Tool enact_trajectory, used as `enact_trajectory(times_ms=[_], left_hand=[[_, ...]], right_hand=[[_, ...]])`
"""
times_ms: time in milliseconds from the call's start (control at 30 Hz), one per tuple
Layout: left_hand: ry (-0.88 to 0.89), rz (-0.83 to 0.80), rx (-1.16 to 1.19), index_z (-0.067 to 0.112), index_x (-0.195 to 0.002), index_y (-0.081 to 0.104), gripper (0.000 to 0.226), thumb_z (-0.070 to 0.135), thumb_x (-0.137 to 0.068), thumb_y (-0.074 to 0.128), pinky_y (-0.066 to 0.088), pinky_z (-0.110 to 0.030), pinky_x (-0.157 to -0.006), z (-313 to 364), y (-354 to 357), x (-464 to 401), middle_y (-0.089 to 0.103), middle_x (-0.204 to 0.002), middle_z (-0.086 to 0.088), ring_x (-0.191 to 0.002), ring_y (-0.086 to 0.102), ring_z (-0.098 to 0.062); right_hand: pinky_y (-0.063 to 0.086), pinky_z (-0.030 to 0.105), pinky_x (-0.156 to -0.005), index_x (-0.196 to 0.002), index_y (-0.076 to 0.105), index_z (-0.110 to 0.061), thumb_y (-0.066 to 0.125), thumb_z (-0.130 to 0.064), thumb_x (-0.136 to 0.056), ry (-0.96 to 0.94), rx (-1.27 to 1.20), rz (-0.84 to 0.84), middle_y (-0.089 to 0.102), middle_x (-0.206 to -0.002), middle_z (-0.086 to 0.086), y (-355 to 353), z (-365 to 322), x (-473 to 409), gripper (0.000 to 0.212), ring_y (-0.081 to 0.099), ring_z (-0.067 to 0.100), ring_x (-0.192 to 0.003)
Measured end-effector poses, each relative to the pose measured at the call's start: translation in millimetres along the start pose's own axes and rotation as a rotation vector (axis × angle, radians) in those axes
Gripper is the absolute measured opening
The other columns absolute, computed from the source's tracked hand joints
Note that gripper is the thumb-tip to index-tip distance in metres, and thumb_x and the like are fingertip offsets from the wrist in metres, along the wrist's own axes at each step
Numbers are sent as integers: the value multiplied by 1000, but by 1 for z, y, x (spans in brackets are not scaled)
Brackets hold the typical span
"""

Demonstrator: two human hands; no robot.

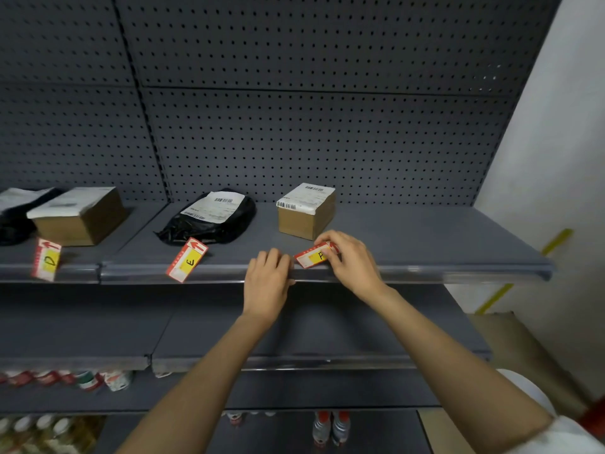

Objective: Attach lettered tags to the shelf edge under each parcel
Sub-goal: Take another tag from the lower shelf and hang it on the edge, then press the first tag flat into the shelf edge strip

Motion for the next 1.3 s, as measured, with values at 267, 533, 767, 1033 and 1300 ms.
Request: enact_trajectory(times_ms=[267,533,767,1033,1300], left_hand=[[10,33,77,17,-85,59,24,19,-69,77,42,-36,-68,-8,0,9,58,-83,-4,-78,53,-24],[-151,175,235,17,-92,57,17,11,-78,65,40,-39,-74,-39,-30,17,60,-88,-6,-84,53,-29],[-346,290,184,17,-96,58,25,6,-74,61,39,-38,-75,-137,-89,60,59,-91,-6,-88,53,-29],[-562,333,-65,19,-95,58,19,13,-77,61,45,-40,-72,-312,-191,185,65,-87,-2,-82,58,-27],[-788,308,-310,21,-91,56,20,18,-73,63,38,-36,-65,-471,-288,311,64,-84,-3,-81,57,-27]], right_hand=[[36,32,-85,-99,57,-28,55,-17,-90,-43,102,-147,64,-102,-3,9,-5,-5,15,58,18,-99],[25,25,-91,-112,54,-29,59,-25,-84,-180,110,-39,55,-115,-5,14,-44,-27,29,47,15,-112],[33,34,-90,-108,58,-25,56,-22,-86,-461,98,-165,60,-111,-2,93,-159,-48,23,52,21,-105],[37,34,-90,-109,56,-27,53,-27,-89,-649,-131,-325,63,-113,-5,223,-346,-54,20,55,18,-108],[40,38,-93,-110,56,-24,53,-25,-90,-788,-337,-414,63,-110,-2,332,-551,-46,20,56,19,-105]])
Point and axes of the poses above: each hand's wrist, its own x-axis away from the middle knuckle, its own y-axis out of the palm, z = x × y, the point moved 2 cm from there along -x, towards the middle knuckle
